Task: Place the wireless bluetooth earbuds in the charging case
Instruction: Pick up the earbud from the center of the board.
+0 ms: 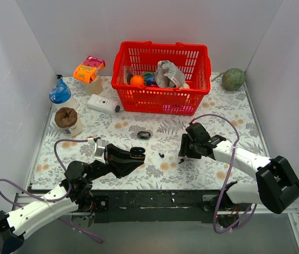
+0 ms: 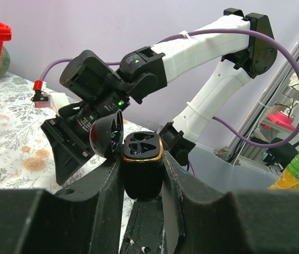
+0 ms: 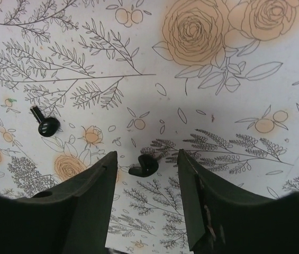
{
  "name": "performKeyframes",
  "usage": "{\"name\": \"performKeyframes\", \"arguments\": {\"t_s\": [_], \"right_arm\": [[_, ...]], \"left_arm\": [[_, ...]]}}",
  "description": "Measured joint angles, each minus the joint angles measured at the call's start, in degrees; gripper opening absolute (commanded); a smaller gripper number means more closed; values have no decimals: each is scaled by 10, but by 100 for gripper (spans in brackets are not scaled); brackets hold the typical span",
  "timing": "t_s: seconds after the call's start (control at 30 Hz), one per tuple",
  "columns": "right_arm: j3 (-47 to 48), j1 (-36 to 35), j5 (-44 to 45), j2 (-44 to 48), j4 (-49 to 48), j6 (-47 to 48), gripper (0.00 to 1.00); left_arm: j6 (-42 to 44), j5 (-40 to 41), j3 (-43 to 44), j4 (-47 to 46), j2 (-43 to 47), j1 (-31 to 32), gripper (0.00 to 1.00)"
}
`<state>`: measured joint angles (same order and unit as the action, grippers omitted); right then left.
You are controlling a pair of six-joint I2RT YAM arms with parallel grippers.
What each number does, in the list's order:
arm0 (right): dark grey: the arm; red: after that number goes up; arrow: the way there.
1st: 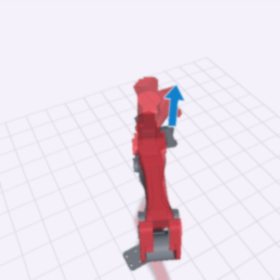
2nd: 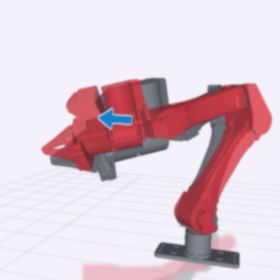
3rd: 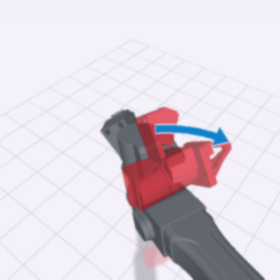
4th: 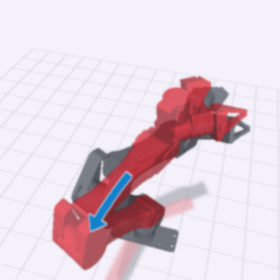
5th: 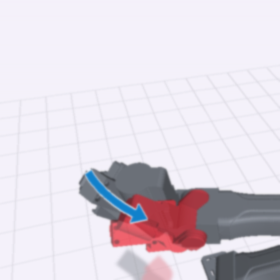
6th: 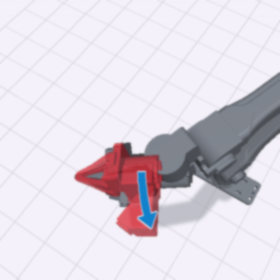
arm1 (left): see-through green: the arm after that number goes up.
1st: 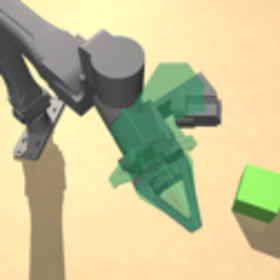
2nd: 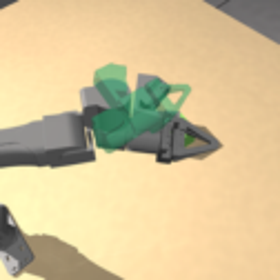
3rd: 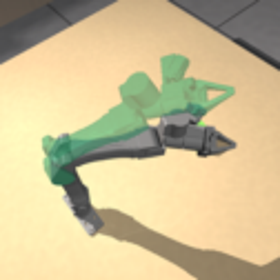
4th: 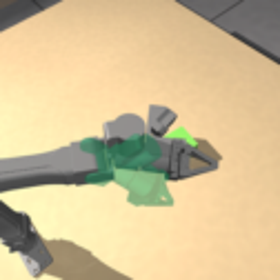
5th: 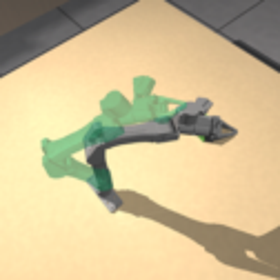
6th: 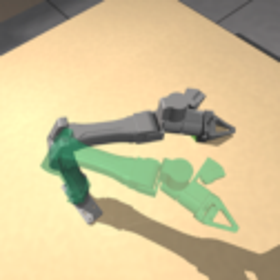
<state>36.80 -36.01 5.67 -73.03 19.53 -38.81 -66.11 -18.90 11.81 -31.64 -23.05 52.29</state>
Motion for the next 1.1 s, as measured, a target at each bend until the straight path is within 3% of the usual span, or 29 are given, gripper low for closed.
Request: {"name": "performKeyframes", "arguments": {"t_s": [0.3,0.73,1.1], "right_arm": [[-78,0,-24,108,5,-103,59],[-64,0,-35,40,-20,-151,58],[-49,0,-33,6,-34,-150,40]], "left_arm": [[-3,0,0,-1,-3,0,0],[-10,0,0,0,-10,0,0],[-10,0,0,0,-3,0,0]]}}
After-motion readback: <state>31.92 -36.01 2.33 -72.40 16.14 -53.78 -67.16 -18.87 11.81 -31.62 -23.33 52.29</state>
